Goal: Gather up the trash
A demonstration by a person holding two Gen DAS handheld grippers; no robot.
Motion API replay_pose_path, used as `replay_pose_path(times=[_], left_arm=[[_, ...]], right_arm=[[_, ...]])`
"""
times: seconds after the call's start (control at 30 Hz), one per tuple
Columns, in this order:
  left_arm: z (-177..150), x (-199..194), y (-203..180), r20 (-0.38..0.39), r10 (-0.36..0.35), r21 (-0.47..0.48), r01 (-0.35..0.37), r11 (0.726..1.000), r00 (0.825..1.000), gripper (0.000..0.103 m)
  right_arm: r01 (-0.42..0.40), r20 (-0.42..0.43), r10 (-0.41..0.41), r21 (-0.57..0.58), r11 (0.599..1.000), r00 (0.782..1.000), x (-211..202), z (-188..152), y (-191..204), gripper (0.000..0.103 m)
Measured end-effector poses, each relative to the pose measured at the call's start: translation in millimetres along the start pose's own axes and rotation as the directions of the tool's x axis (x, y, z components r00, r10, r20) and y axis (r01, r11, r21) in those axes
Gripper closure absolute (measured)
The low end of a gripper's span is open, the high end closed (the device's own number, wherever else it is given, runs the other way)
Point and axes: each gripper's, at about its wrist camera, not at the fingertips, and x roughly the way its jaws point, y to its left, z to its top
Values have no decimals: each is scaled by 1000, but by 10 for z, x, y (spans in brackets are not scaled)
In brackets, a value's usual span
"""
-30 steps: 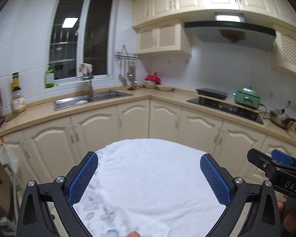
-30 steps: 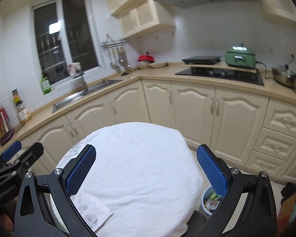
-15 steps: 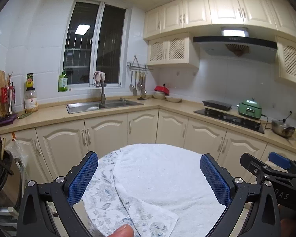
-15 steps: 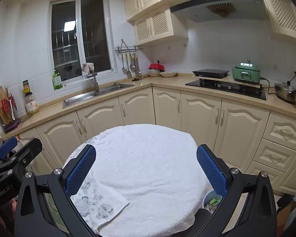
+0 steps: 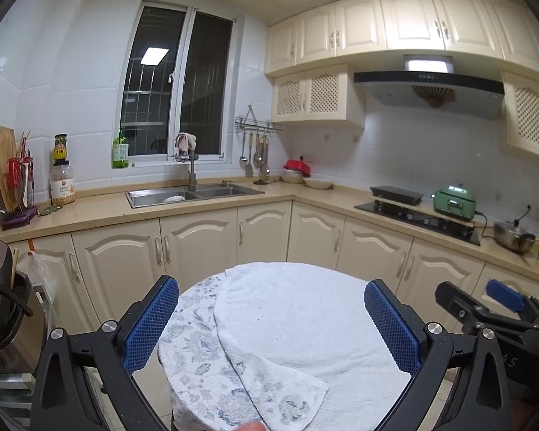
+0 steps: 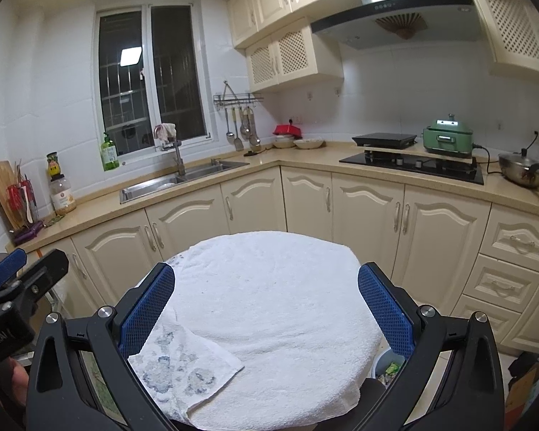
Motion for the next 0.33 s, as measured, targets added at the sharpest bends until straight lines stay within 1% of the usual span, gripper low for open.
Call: replay_pose_path(times=[0.17,0.33], left_arm=[[-27,-81,-69,7,-2,-1,2,1000,1000,1],[-122,-178,-268,11,-2,-3,2,1000,1000,1]], right_arm=[[-10,0,10,-9,1000,1000,-2,-18,58,0],[-18,-8,18,-13,1000,1000,2,-32,73,0]])
